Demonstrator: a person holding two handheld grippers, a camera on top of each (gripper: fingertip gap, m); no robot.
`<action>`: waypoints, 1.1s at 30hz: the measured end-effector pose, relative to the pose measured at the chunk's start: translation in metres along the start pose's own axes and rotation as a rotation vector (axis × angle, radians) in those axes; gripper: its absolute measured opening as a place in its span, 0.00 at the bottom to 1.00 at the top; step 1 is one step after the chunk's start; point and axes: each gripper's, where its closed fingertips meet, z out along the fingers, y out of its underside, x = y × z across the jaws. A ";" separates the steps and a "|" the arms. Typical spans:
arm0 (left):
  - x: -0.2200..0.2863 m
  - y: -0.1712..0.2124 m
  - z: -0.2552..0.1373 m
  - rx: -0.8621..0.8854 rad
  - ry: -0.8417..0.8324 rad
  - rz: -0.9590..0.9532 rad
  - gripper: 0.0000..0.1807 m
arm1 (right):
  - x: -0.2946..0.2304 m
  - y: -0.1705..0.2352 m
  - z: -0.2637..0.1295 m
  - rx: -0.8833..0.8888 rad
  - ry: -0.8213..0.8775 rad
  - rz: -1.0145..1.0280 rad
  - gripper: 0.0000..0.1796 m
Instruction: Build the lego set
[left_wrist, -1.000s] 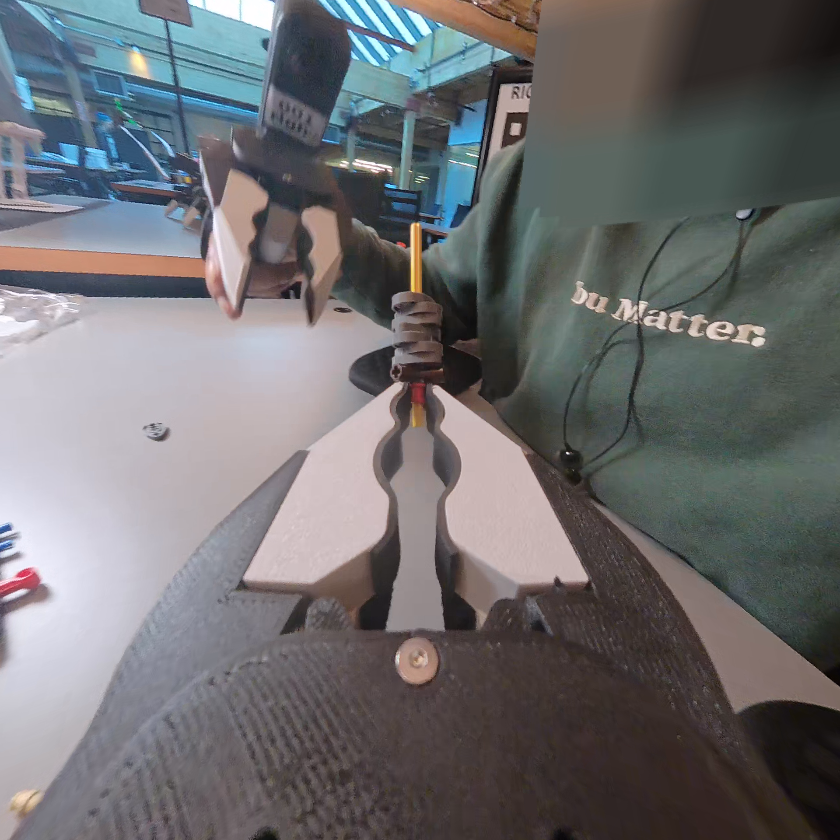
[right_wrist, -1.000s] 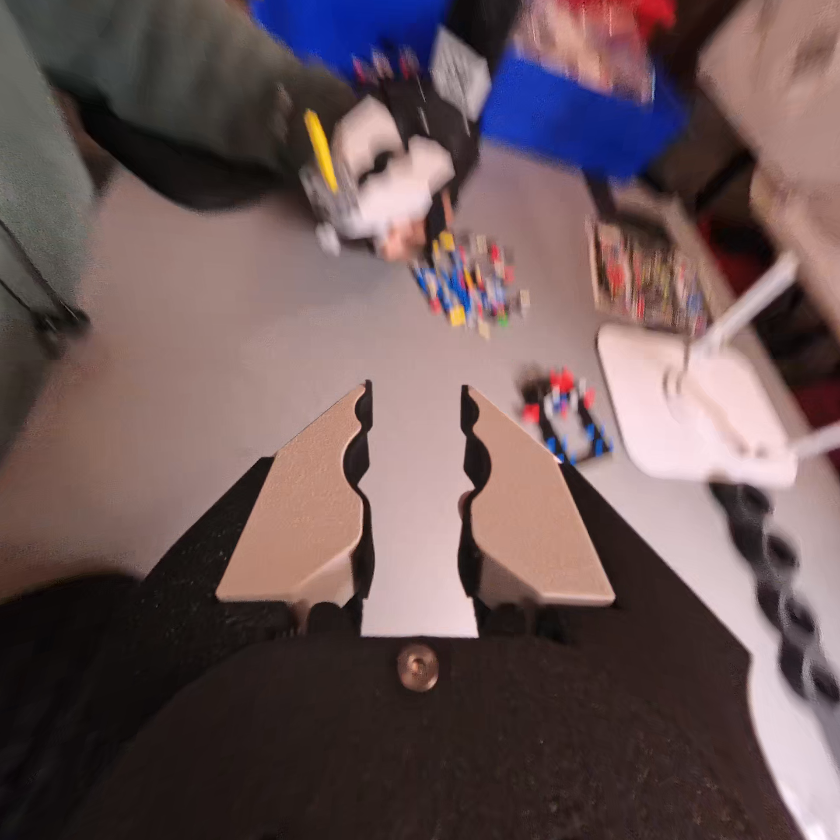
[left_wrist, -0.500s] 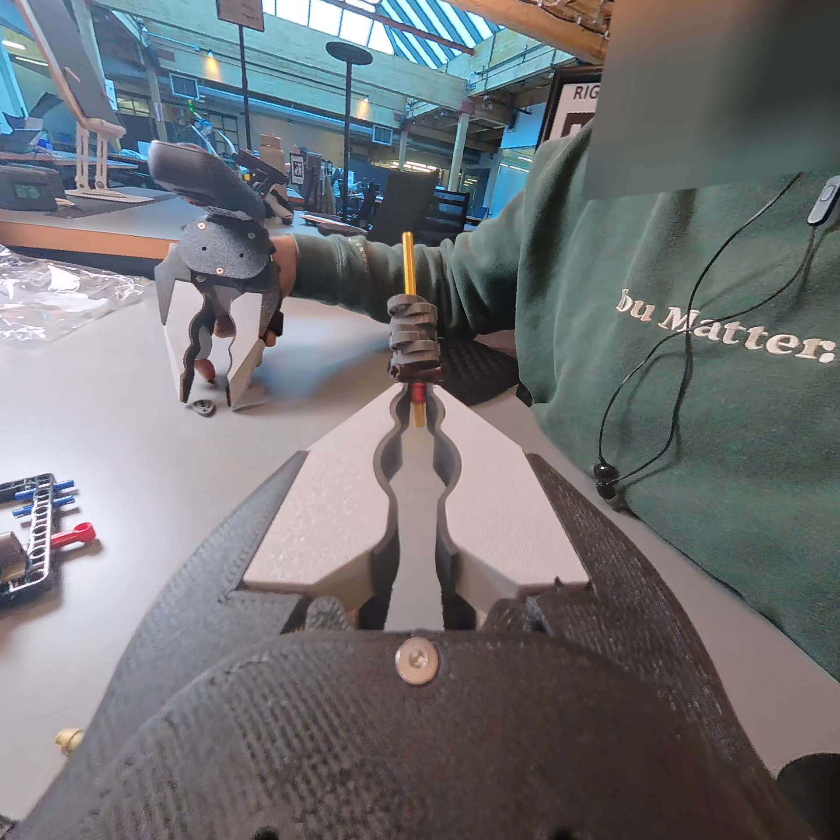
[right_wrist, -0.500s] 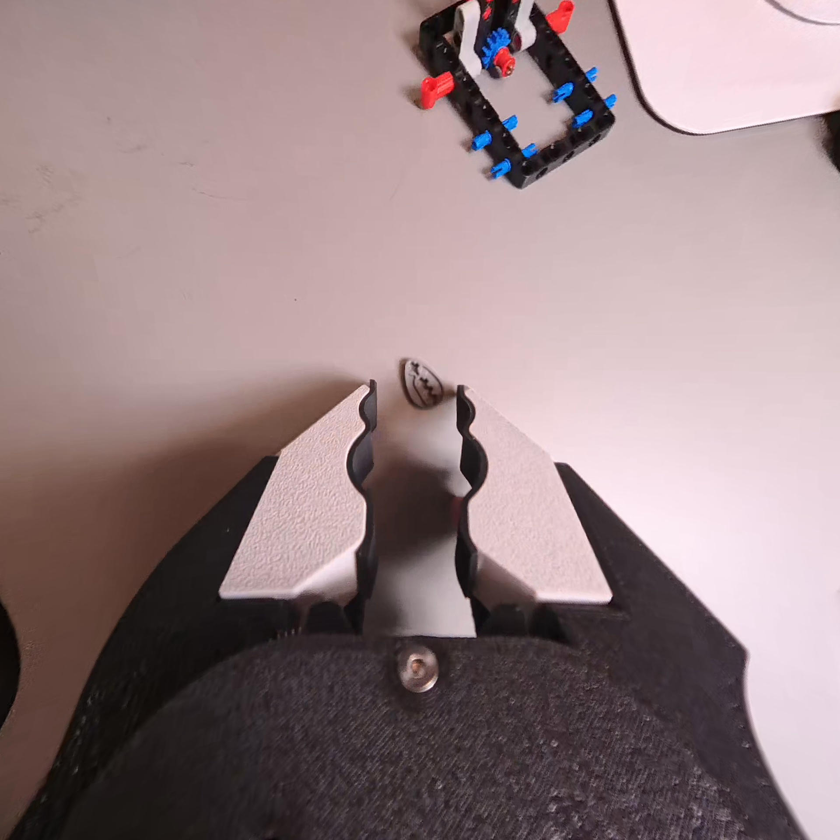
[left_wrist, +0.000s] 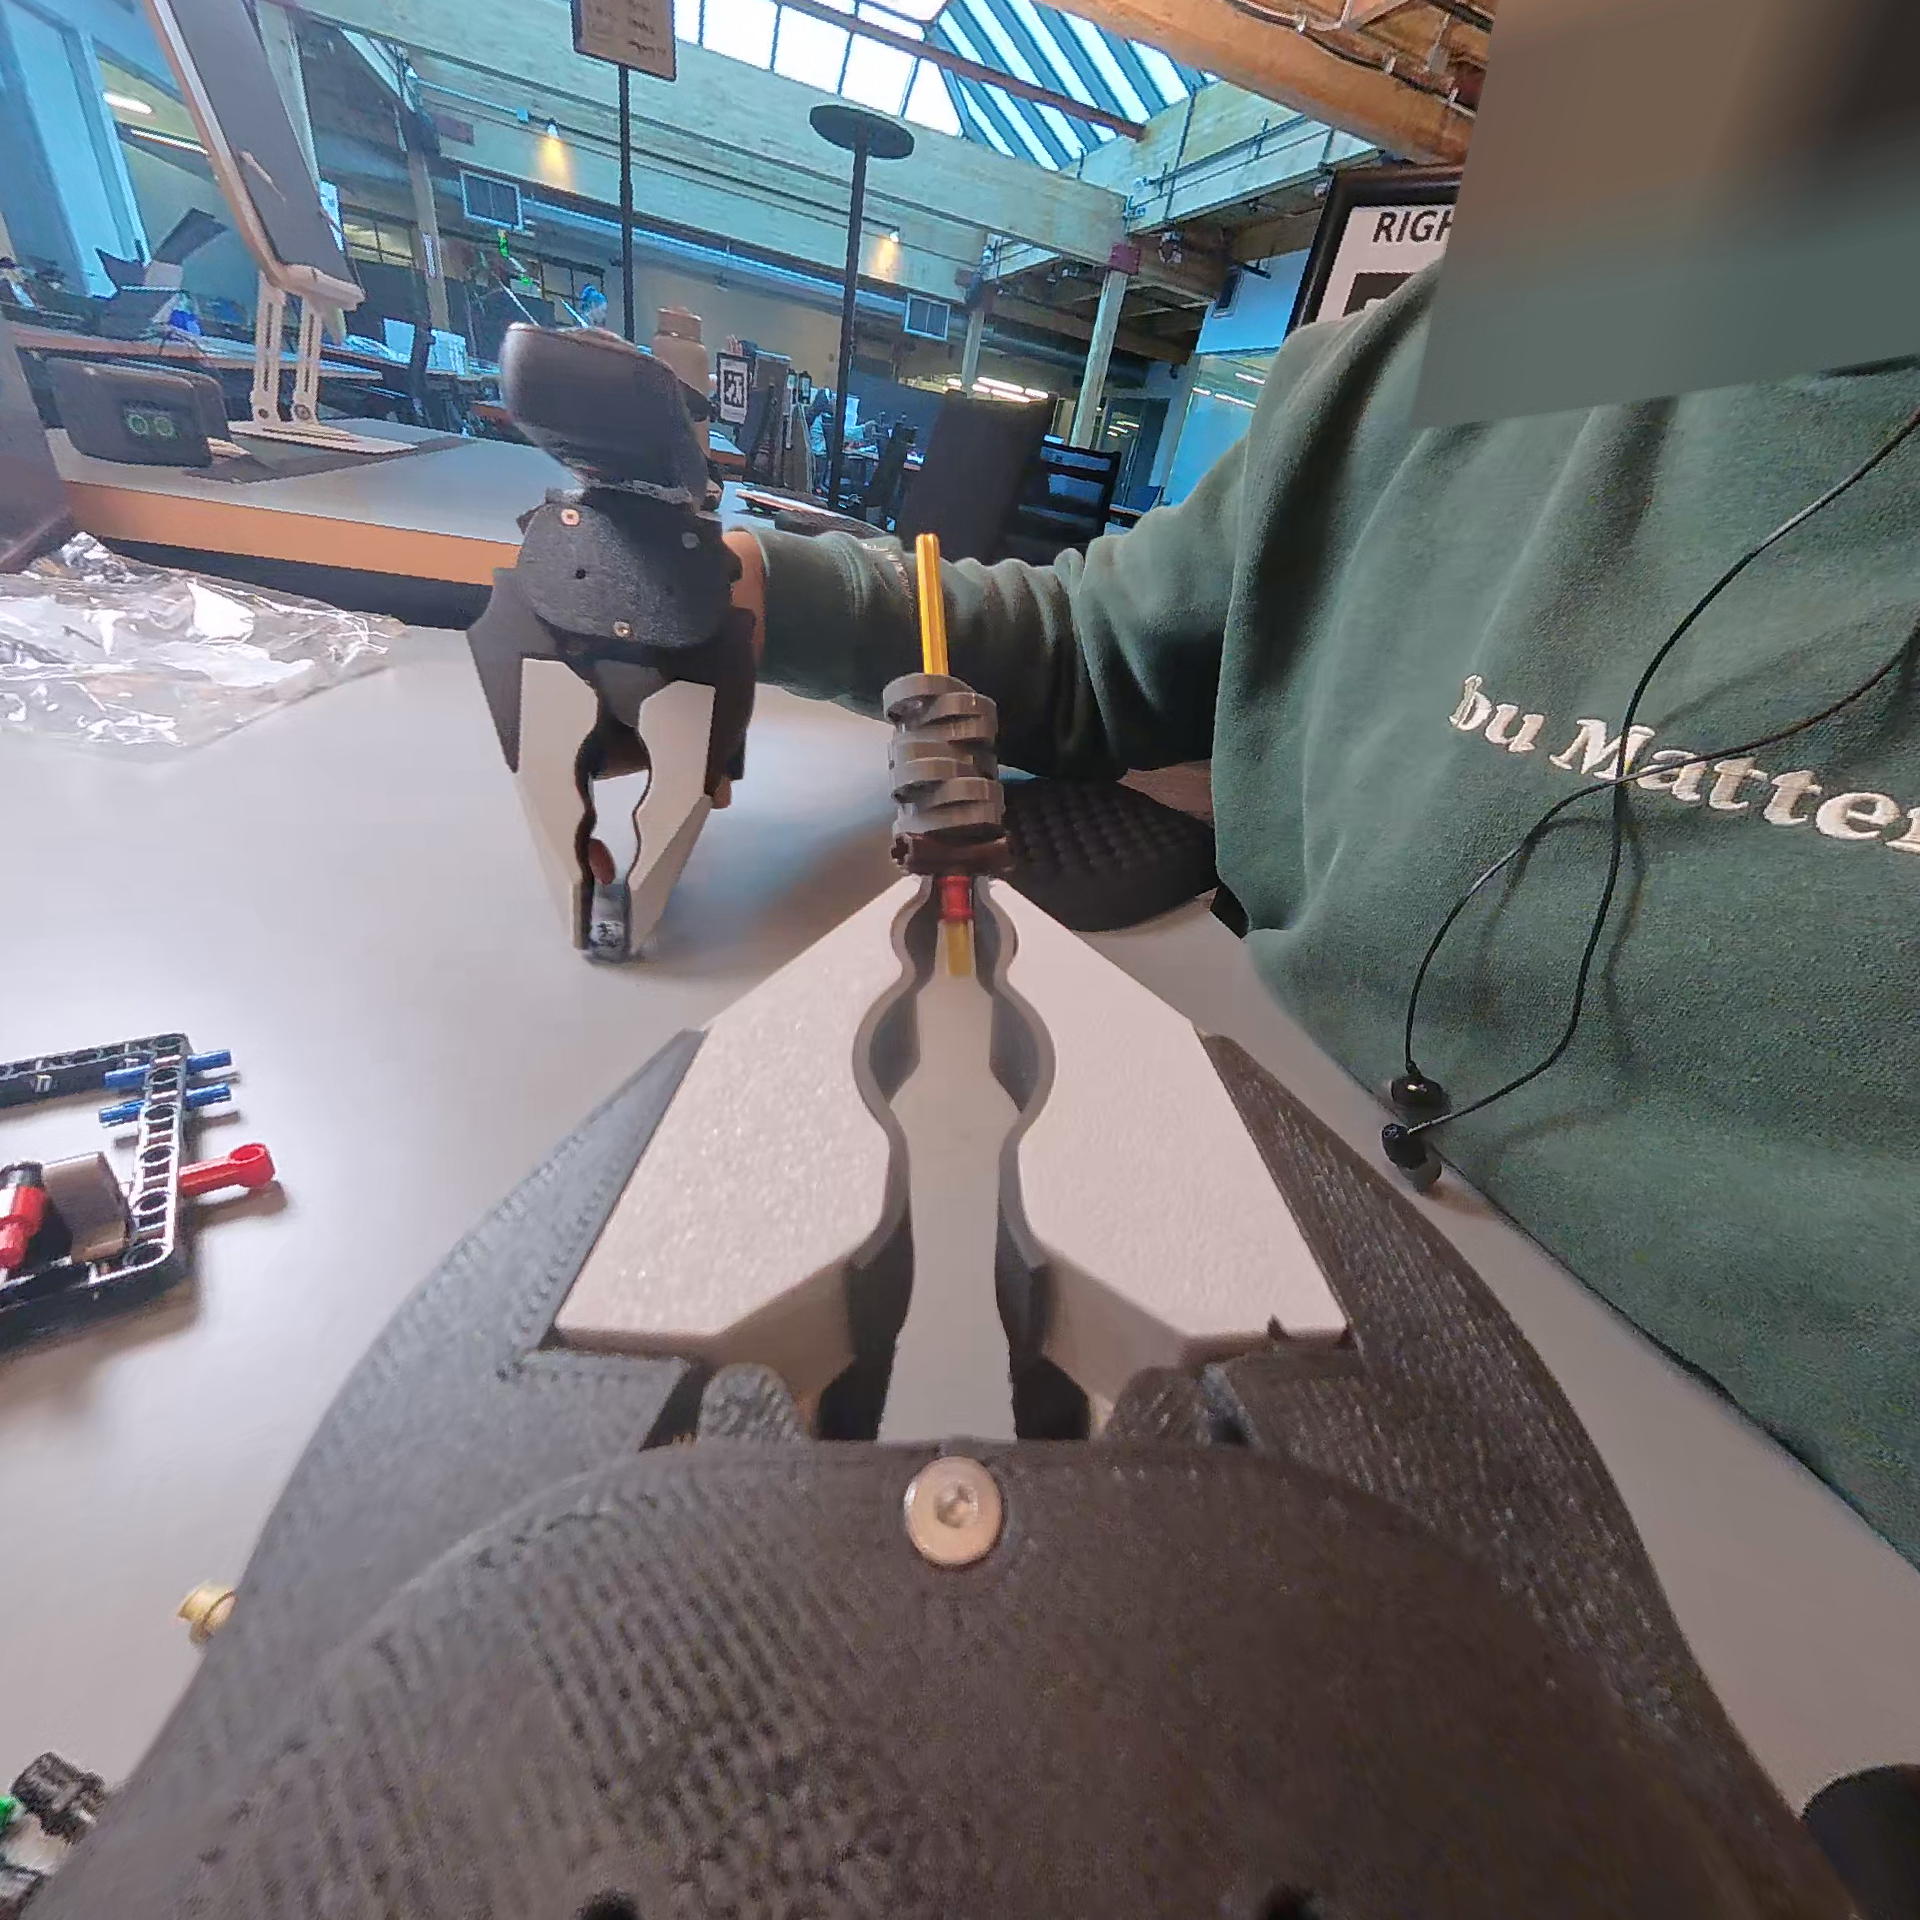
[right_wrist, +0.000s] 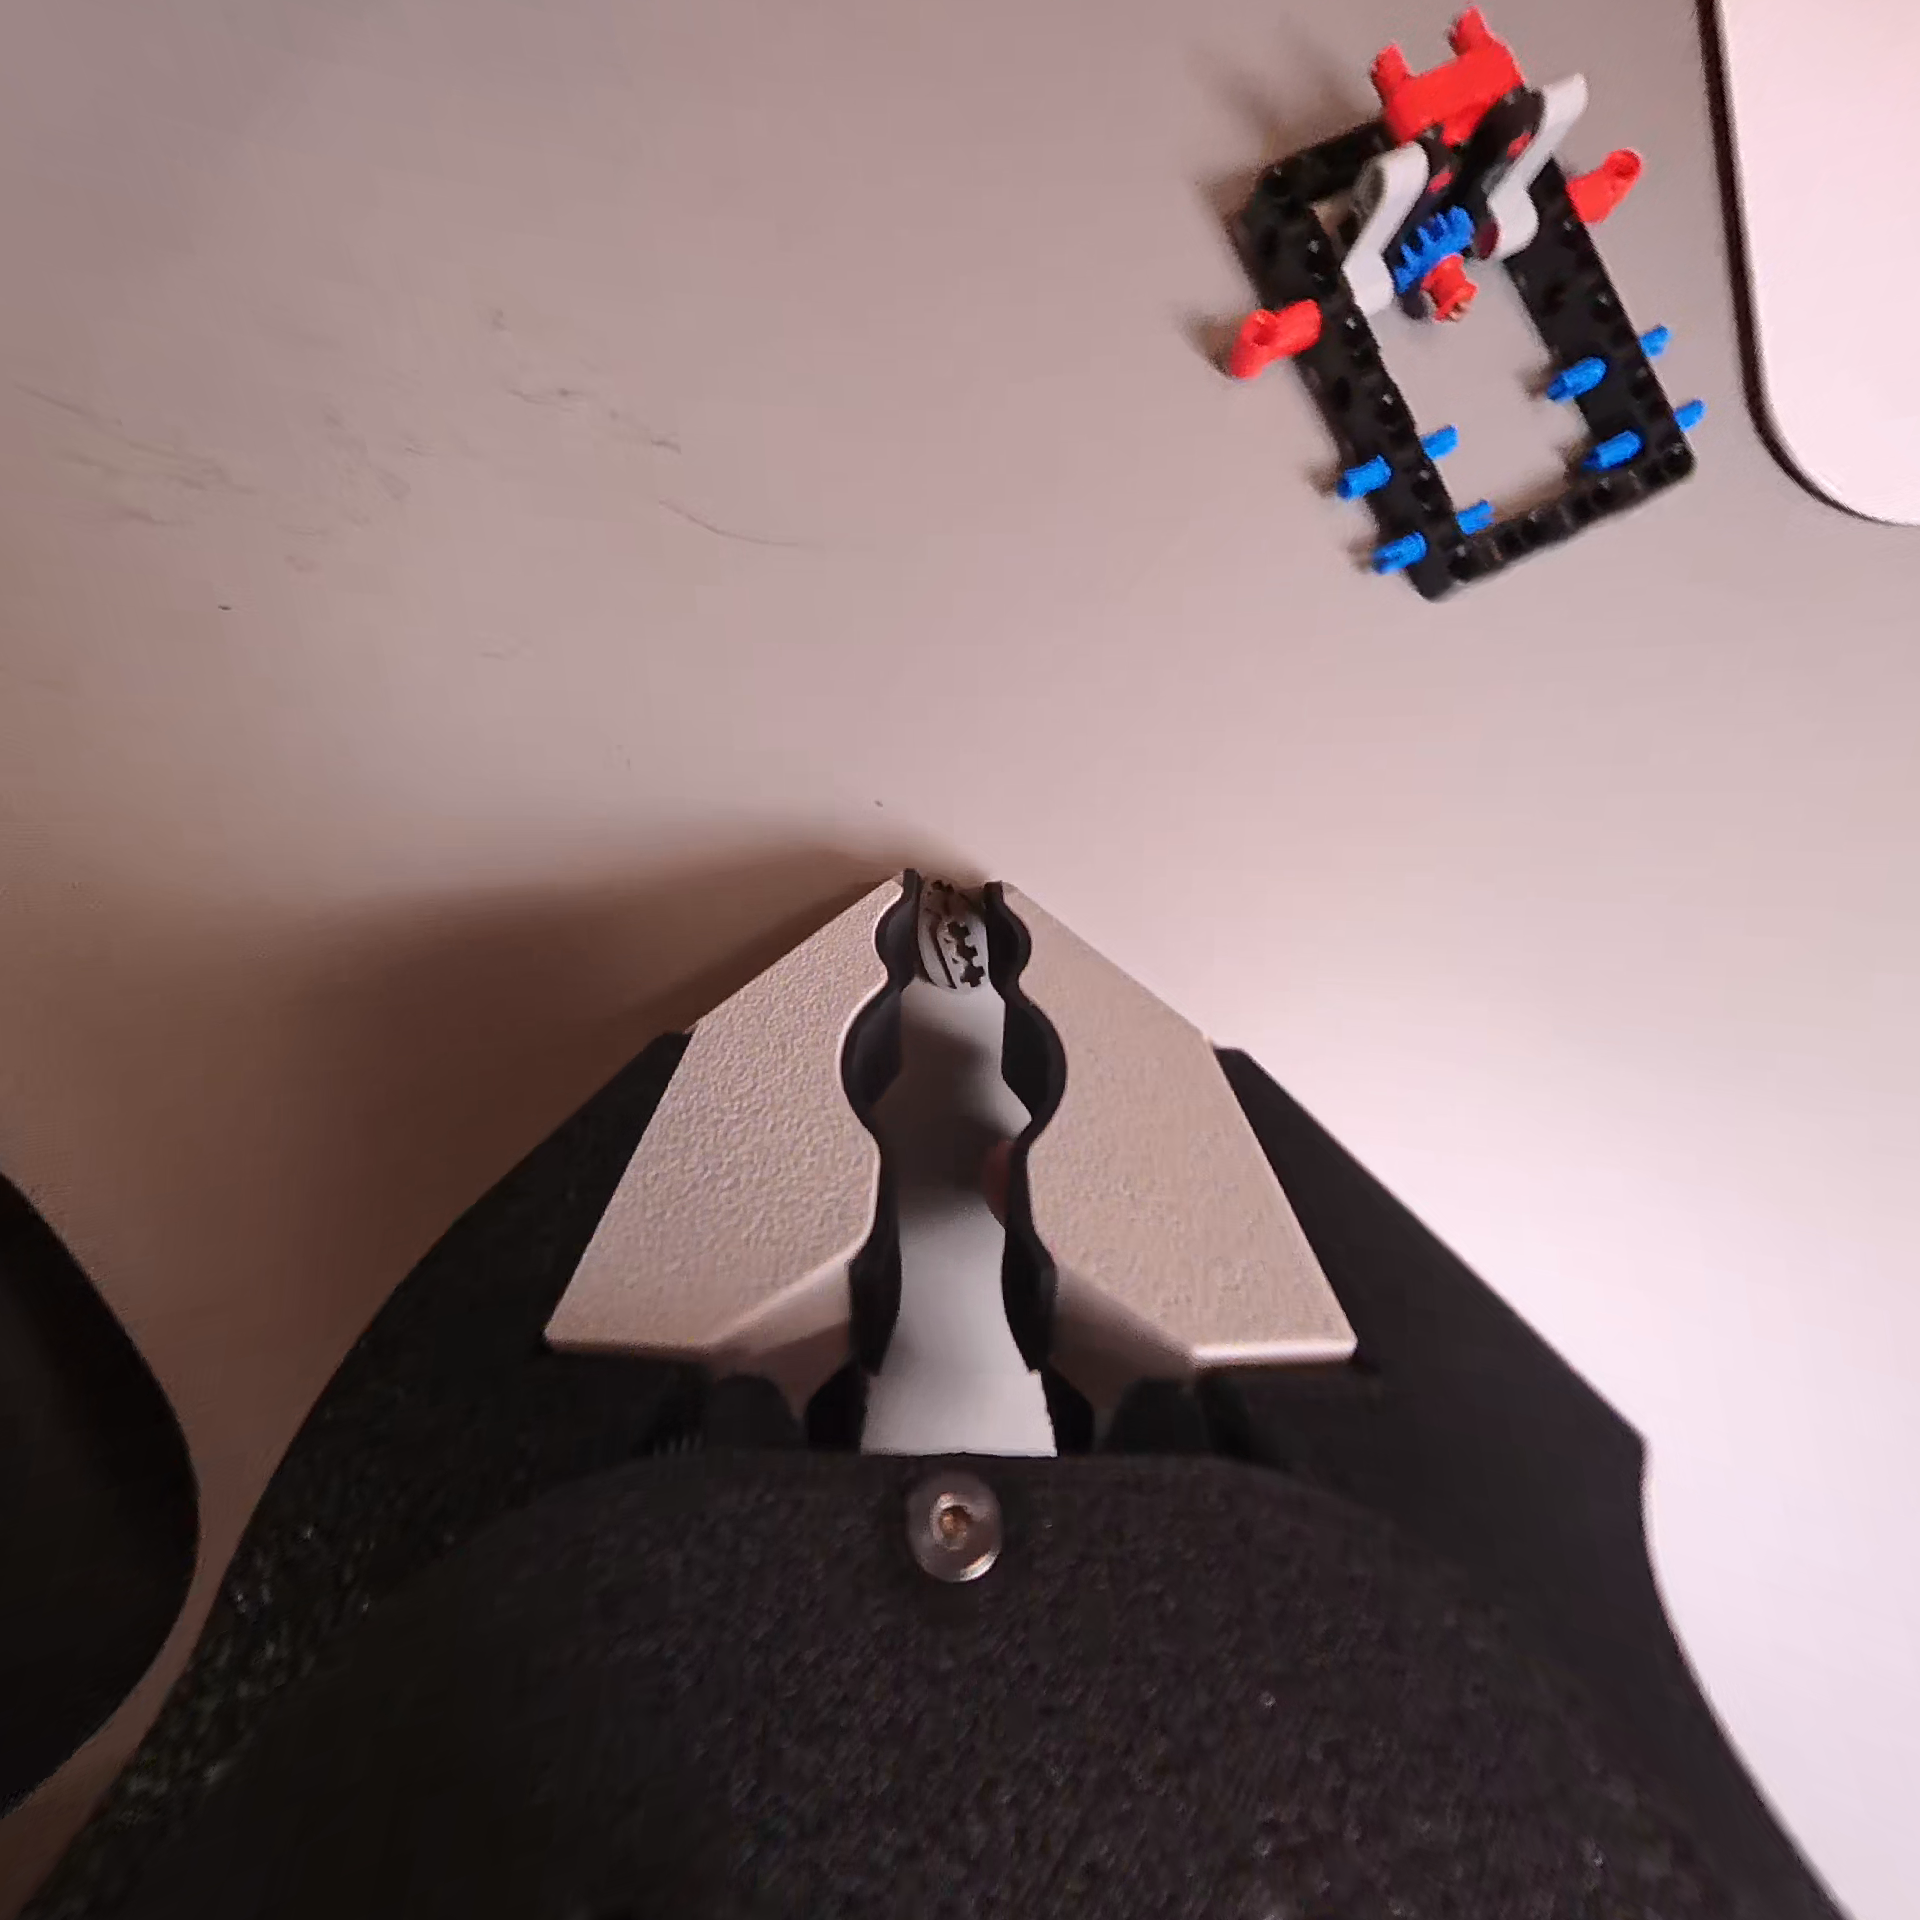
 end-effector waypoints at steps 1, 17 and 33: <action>0.001 0.000 0.001 0.000 0.002 0.001 0.03 | -0.004 -0.003 0.001 0.007 -0.005 -0.008 0.06; 0.008 0.003 0.008 -0.028 0.032 0.001 0.03 | -0.070 -0.047 0.023 0.046 -0.098 -0.189 0.05; 0.004 0.009 0.007 -0.043 0.034 -0.029 0.03 | -0.065 -0.039 0.020 0.075 -0.077 -0.127 0.16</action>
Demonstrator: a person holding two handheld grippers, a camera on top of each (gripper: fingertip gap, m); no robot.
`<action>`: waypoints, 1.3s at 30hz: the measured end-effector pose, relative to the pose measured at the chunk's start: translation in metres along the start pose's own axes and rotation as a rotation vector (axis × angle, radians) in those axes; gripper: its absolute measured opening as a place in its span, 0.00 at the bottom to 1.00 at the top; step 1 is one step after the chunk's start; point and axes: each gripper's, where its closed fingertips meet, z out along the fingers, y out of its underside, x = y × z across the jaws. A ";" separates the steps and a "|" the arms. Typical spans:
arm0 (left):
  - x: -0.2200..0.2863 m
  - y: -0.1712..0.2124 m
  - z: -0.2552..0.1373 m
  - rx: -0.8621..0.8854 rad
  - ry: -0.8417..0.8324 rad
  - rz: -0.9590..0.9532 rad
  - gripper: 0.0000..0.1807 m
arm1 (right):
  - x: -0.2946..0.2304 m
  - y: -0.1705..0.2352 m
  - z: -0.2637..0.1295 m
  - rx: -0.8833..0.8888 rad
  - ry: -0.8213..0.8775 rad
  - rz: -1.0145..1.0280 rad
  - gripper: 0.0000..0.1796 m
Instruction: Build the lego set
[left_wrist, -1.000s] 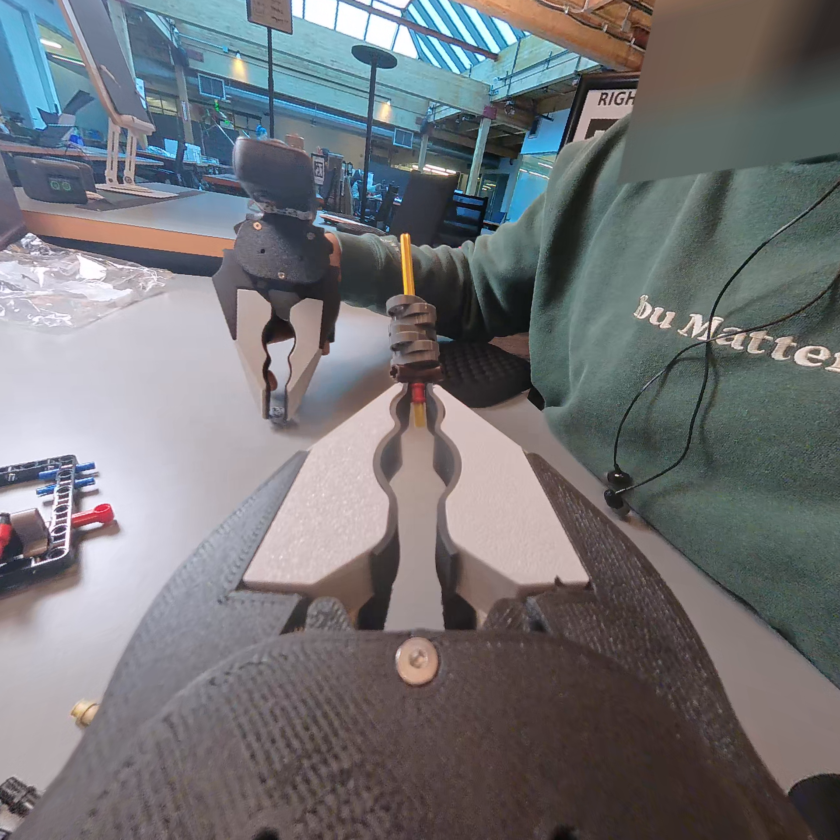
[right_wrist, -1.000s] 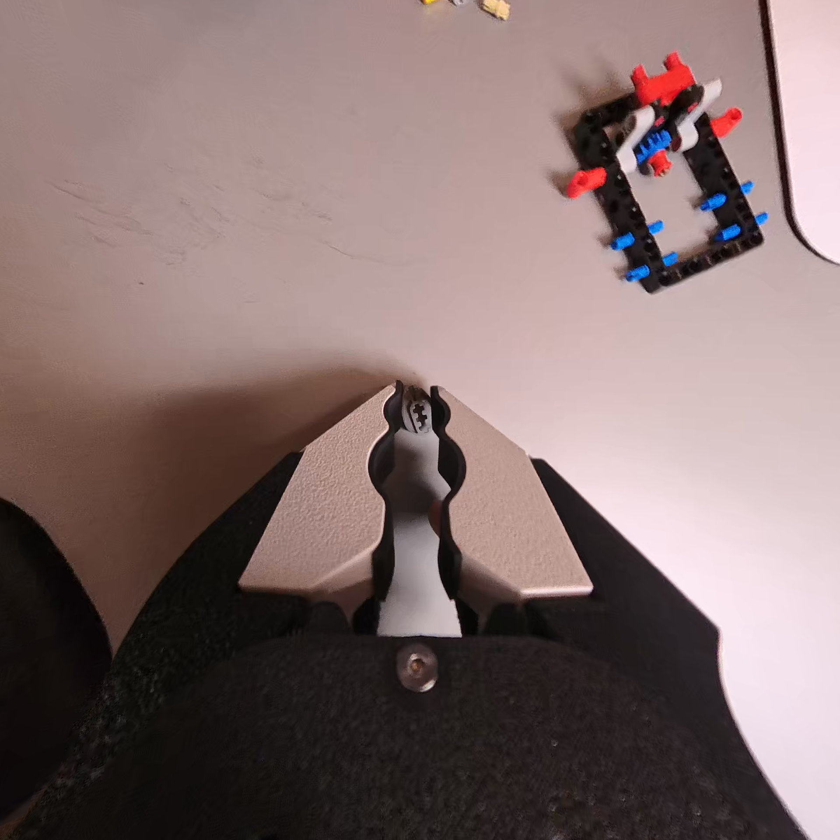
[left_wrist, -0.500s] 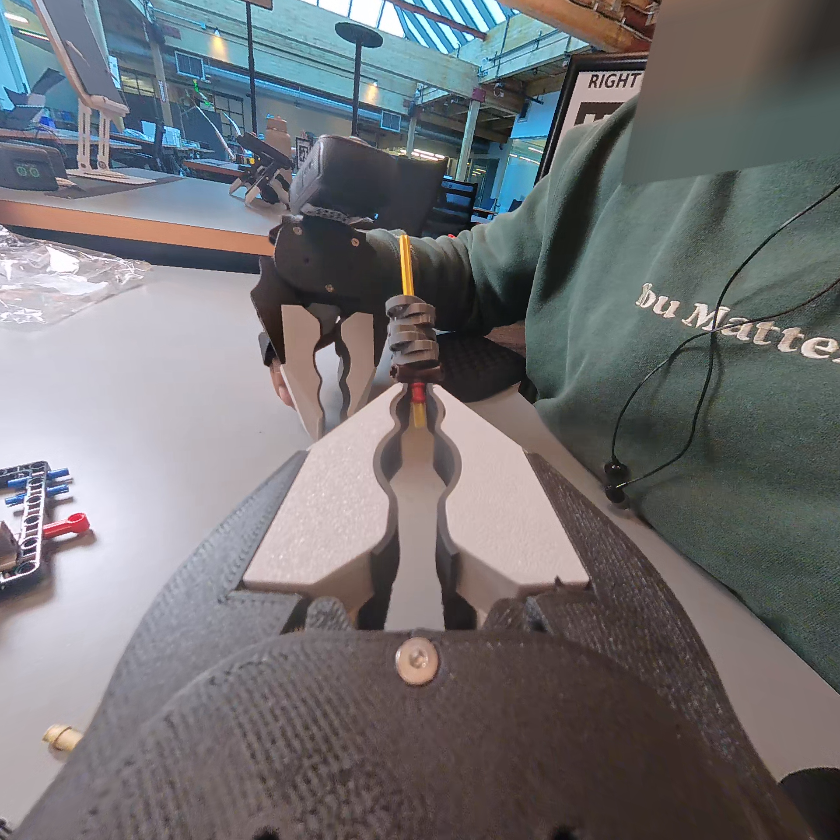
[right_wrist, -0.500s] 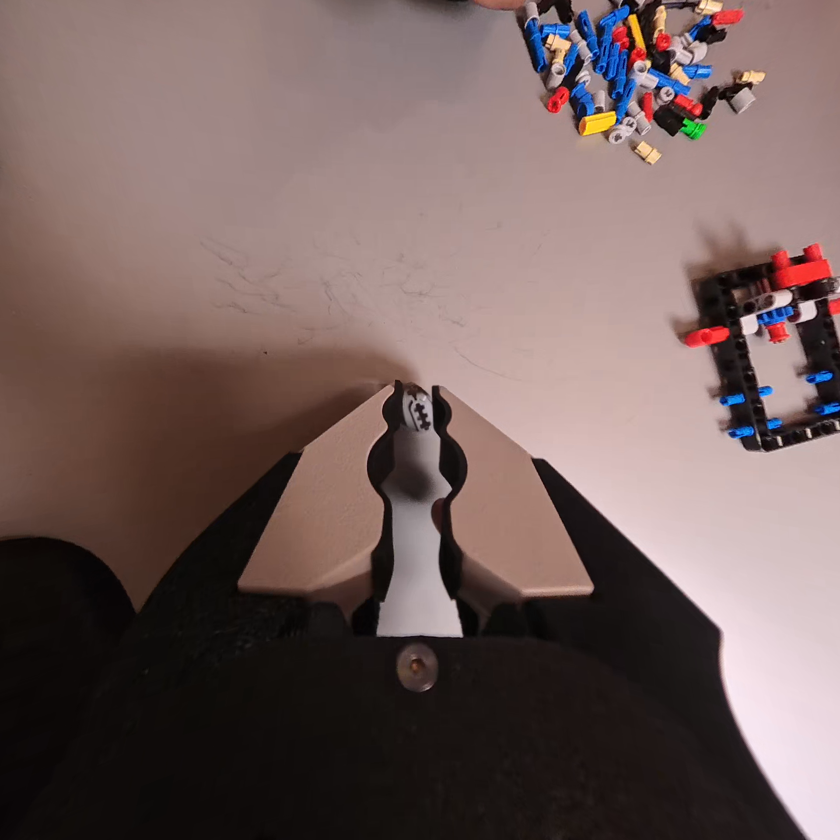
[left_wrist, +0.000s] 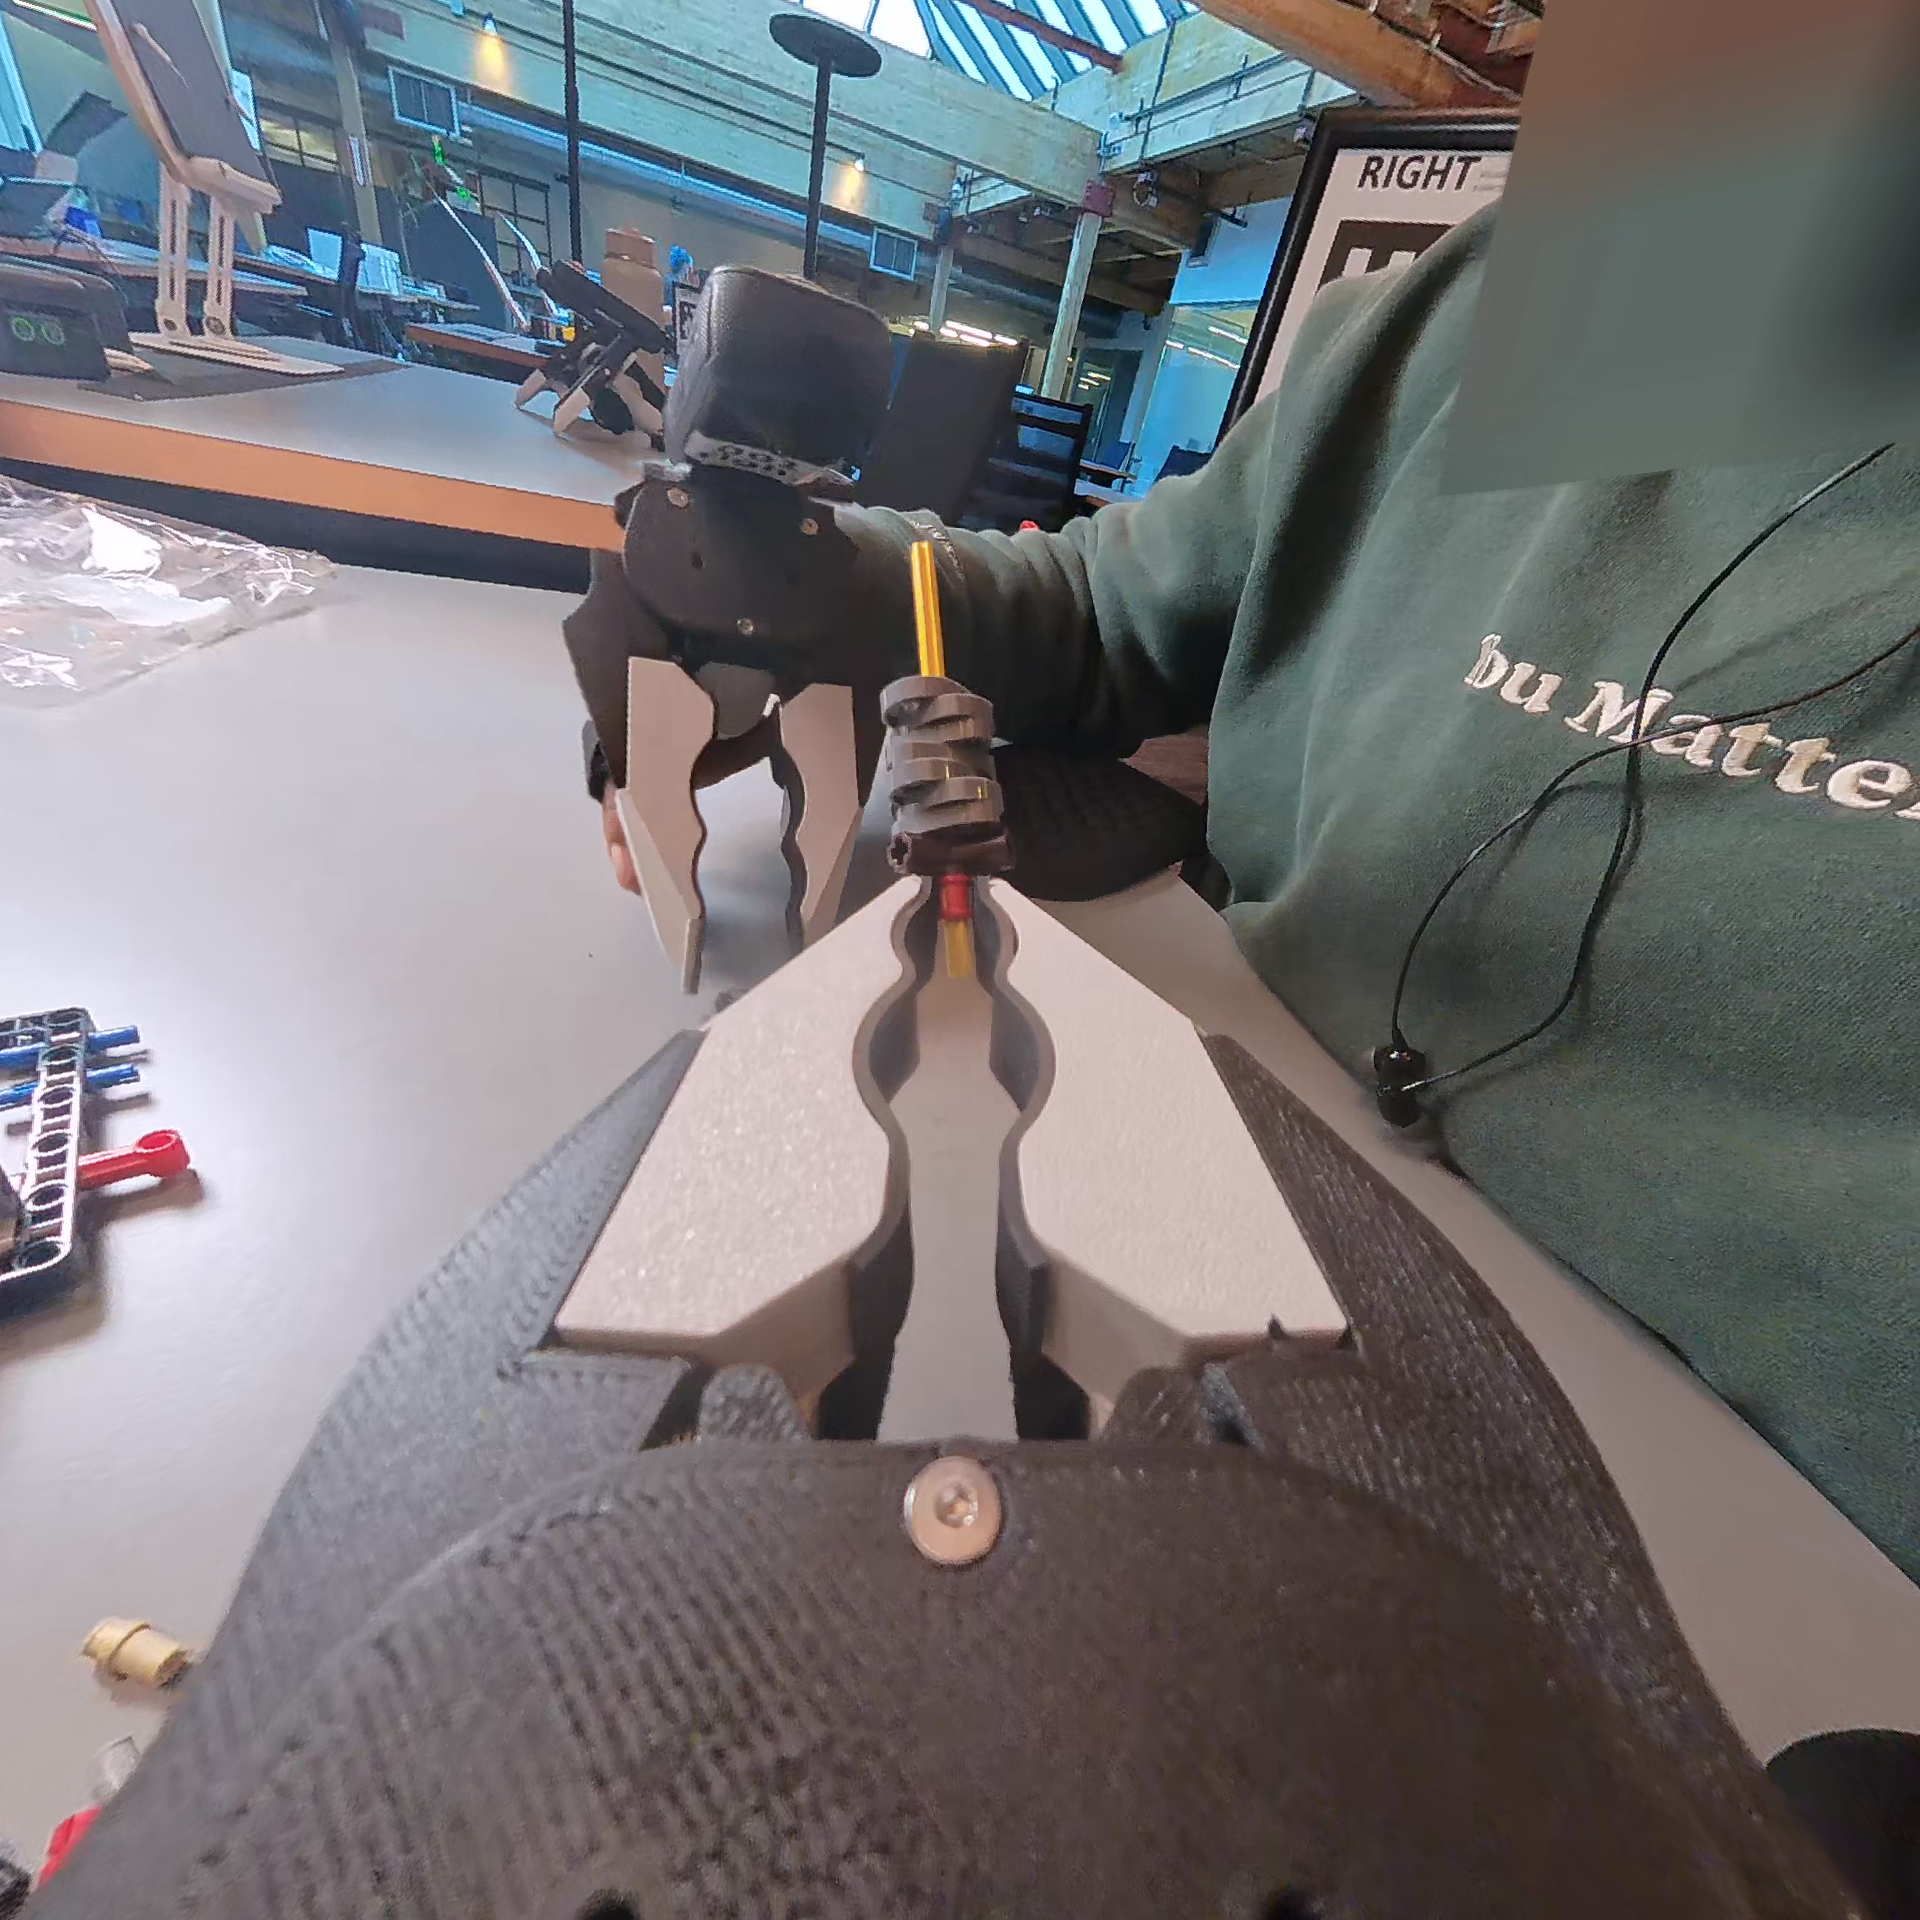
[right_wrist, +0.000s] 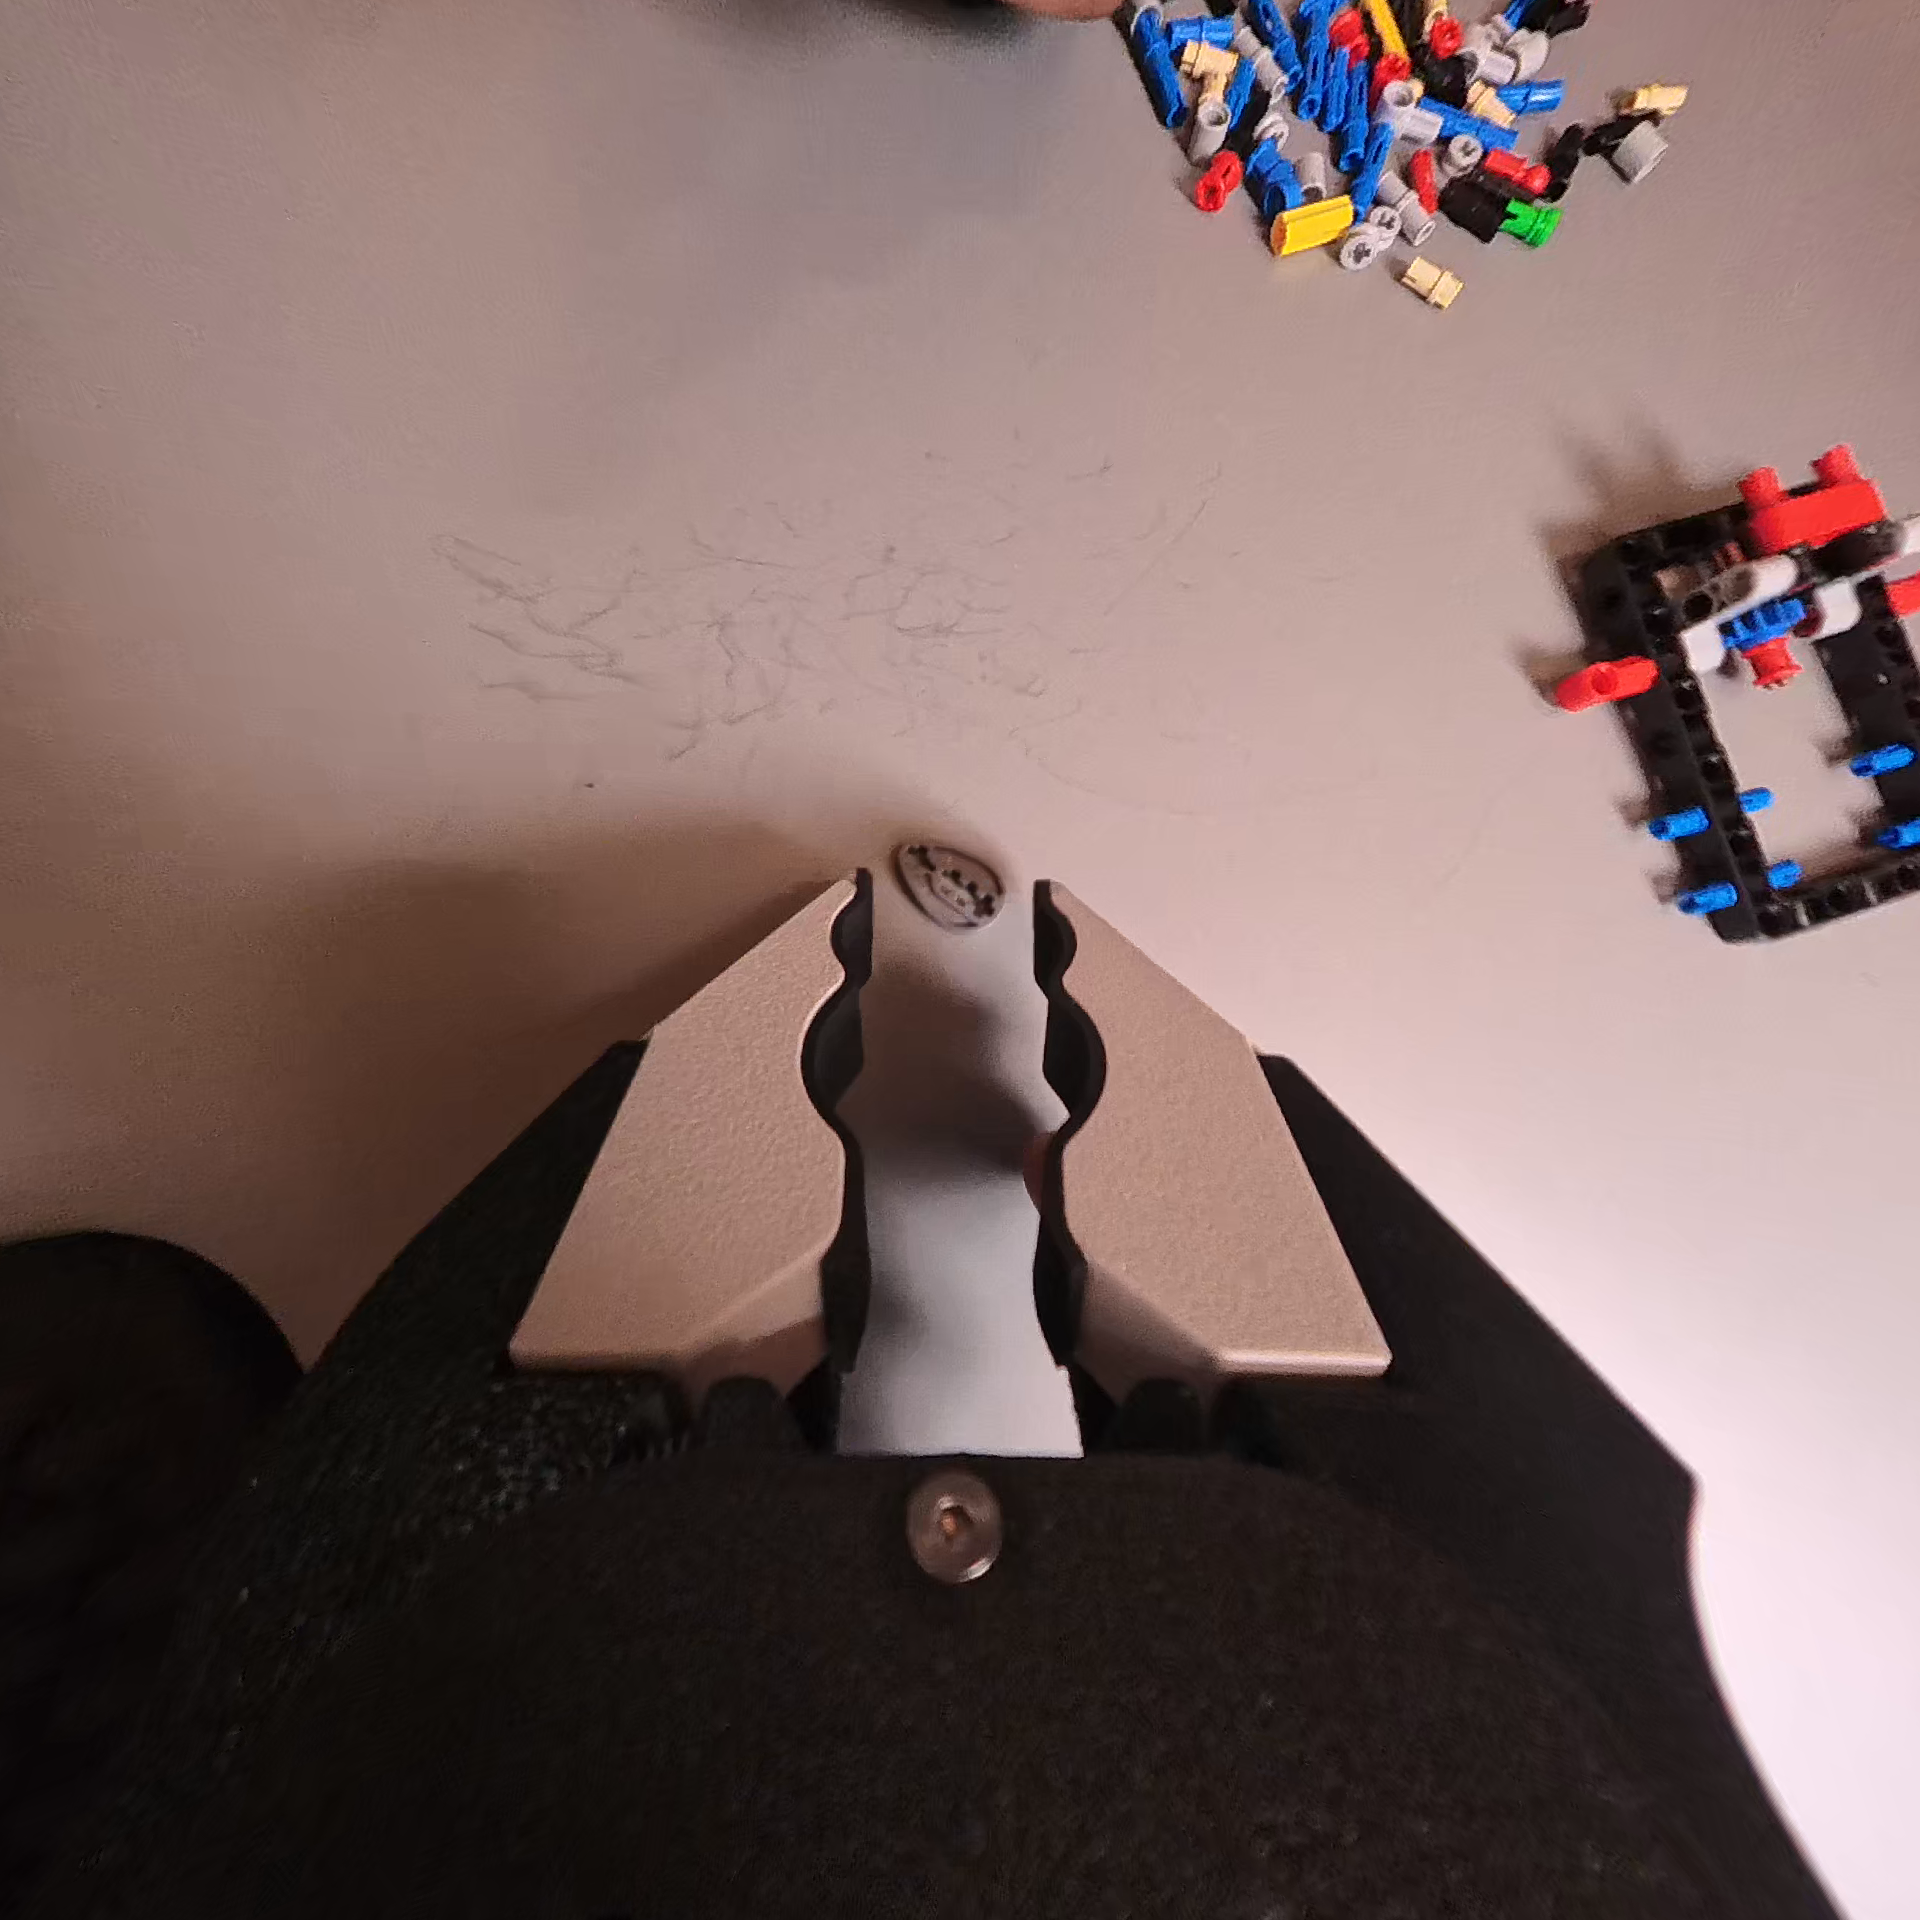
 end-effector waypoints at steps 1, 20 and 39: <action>0.000 0.001 0.000 -0.002 0.001 -0.002 0.03 | 0.000 -0.001 0.003 -0.005 -0.011 -0.006 0.16; 0.001 0.004 0.001 -0.023 0.002 -0.002 0.03 | -0.015 0.008 -0.005 -0.002 -0.040 0.089 0.14; 0.003 0.004 -0.002 -0.022 0.014 0.002 0.03 | -0.031 -0.004 -0.001 -0.028 -0.039 -0.030 0.17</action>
